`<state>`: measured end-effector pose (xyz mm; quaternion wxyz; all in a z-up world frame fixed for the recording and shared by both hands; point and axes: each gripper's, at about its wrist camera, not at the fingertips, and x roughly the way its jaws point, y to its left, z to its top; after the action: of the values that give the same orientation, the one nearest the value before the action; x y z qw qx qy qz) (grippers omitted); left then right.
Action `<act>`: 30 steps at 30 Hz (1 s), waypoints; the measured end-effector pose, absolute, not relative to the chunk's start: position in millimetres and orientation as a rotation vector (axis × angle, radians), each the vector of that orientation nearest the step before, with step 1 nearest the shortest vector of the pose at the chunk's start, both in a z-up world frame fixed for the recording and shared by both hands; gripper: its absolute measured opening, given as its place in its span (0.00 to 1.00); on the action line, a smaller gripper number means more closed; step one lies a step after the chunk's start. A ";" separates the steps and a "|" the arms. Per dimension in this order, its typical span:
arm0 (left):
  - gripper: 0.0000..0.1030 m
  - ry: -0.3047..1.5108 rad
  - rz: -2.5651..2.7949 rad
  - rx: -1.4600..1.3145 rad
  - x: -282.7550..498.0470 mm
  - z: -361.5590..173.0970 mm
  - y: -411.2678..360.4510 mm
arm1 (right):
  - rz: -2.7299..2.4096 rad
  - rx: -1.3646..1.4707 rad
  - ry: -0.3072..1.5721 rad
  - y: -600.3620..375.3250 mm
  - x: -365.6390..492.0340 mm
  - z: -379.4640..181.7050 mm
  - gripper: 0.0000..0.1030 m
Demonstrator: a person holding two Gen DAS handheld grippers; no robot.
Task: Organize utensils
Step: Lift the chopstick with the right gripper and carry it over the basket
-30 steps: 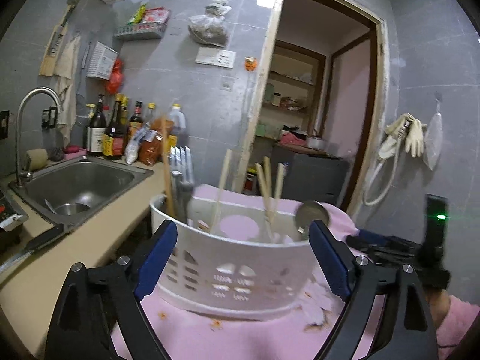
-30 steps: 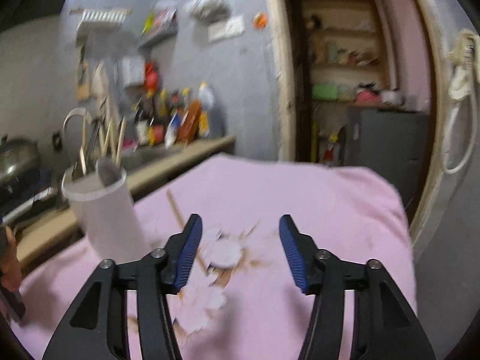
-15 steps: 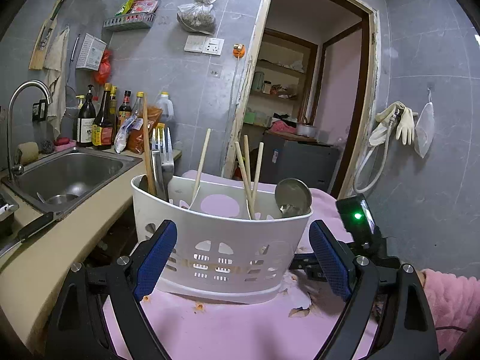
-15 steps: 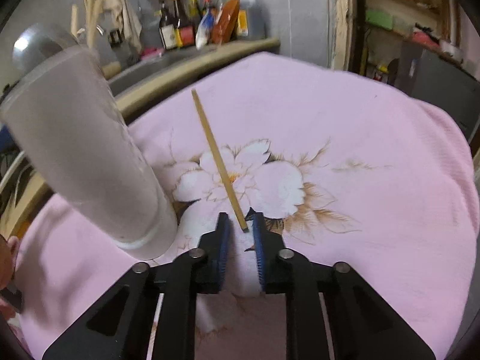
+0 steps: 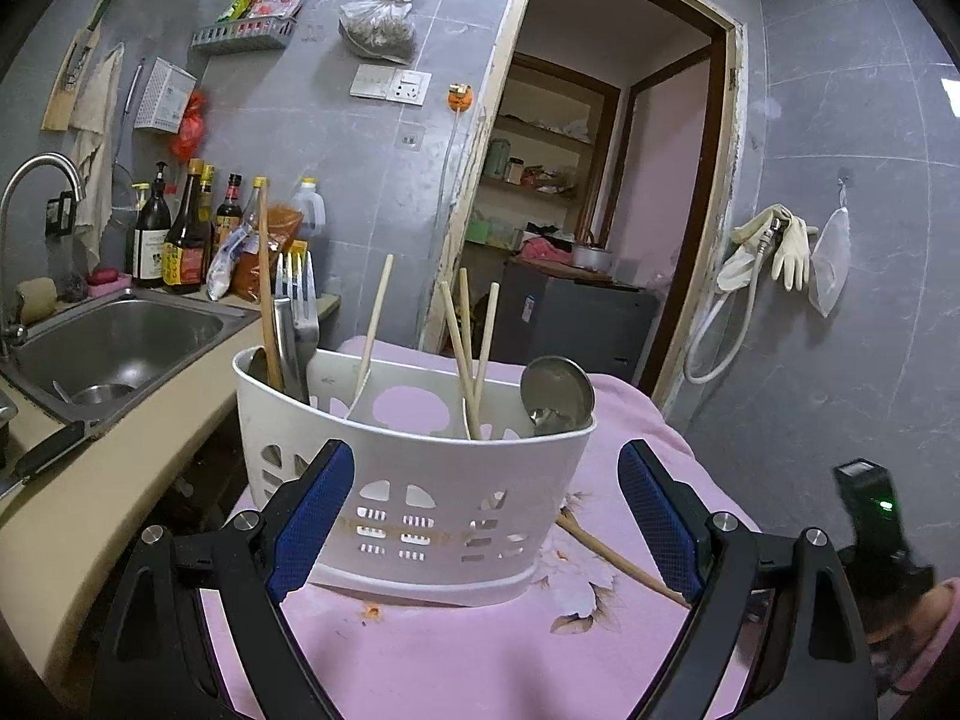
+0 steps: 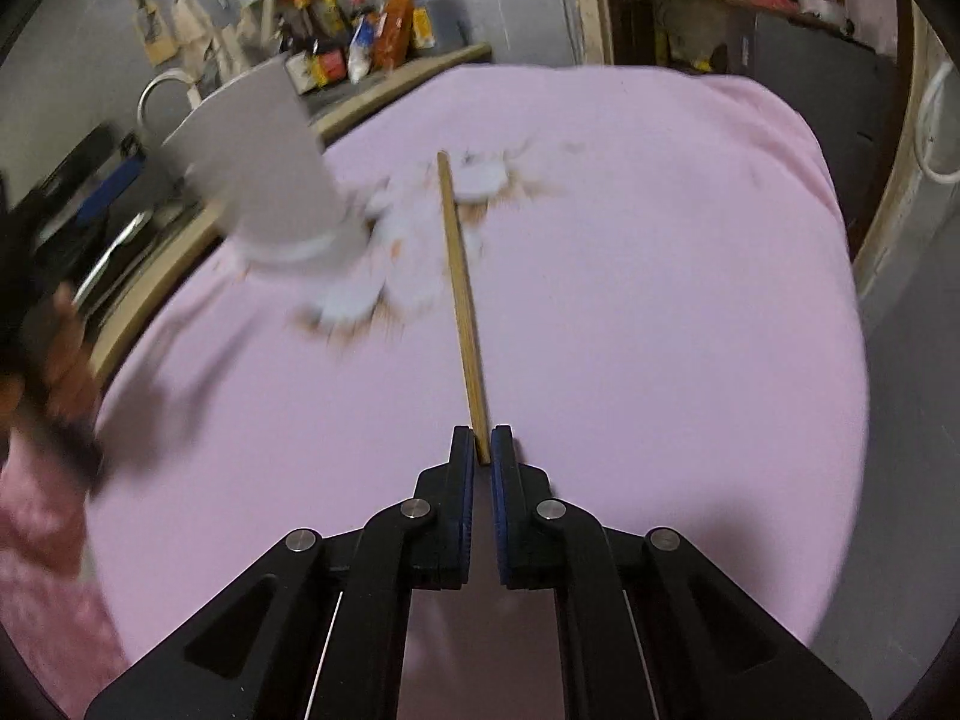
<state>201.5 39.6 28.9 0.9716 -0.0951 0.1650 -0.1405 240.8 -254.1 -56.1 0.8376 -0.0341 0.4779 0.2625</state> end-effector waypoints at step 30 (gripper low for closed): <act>0.84 0.286 -0.138 -0.189 189.4 50.4 81.6 | 0.593 0.313 0.149 -209.2 257.7 76.3 0.05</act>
<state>189.4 81.6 50.4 0.9830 -0.0940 0.1422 -0.0688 257.7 -209.2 76.3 0.9416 0.1535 0.0730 0.2908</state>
